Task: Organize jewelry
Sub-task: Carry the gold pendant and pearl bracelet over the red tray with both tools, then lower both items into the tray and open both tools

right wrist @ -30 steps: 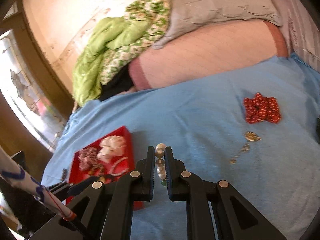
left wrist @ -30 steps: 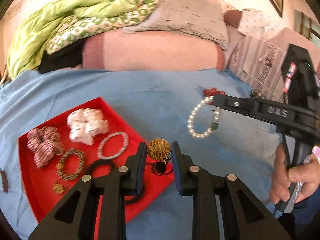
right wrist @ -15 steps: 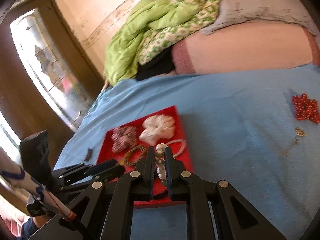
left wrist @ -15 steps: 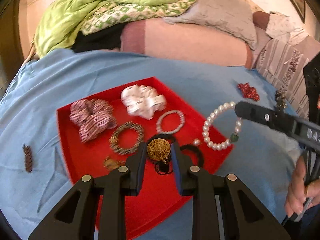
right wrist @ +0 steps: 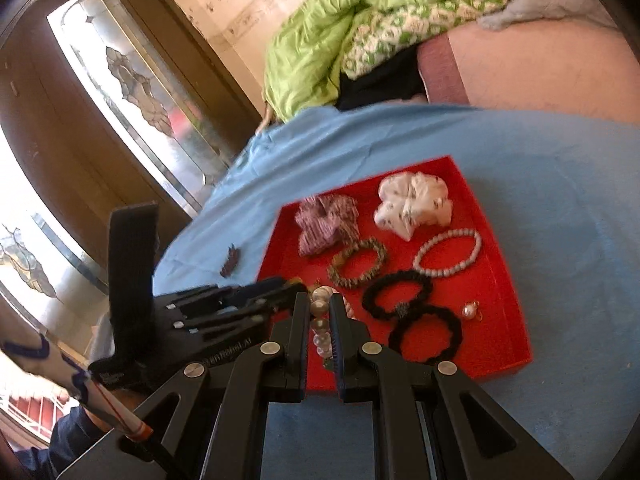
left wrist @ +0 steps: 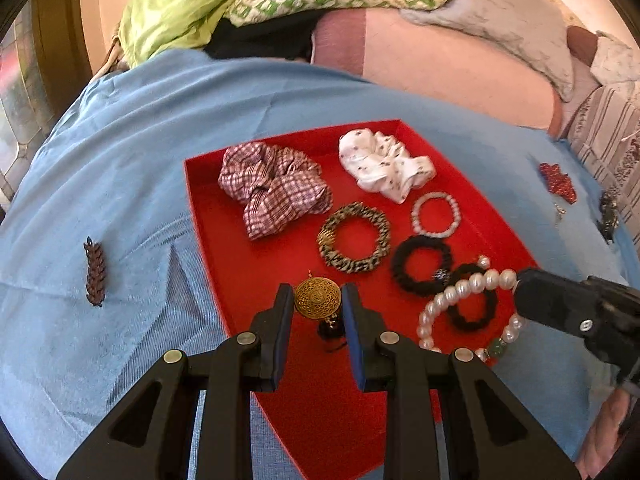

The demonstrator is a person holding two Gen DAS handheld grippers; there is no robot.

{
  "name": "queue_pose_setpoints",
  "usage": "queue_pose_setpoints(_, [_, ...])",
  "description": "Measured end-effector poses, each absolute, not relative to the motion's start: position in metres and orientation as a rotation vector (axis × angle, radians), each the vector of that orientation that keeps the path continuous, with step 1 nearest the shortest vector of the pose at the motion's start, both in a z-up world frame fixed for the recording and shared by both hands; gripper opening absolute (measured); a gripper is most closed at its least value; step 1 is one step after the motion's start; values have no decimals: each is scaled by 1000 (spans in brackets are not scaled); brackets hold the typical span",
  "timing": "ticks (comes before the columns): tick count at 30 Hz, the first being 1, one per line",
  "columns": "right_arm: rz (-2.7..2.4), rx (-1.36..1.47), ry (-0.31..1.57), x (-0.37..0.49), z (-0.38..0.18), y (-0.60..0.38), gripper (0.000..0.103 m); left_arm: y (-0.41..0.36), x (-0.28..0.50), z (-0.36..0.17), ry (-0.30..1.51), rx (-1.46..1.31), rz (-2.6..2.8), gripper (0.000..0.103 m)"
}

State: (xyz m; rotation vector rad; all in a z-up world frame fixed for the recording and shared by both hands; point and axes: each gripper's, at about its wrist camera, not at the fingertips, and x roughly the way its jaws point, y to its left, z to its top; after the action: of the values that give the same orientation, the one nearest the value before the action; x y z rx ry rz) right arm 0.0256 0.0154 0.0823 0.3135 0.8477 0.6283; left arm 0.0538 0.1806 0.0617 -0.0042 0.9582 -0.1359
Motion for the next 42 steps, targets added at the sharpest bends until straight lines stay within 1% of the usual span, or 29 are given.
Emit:
queue_pose_setpoints(4, [589,318,901,33,69,9,11,176,56,57,969,27,-118,24])
queue_pose_setpoints(16, [542,242,916,35,63,10,11,168,60,52,985,60,-112,24])
queue_pose_setpoints(42, [494,201,952,39,48,12,11,168,61,51,984,77,-103,24])
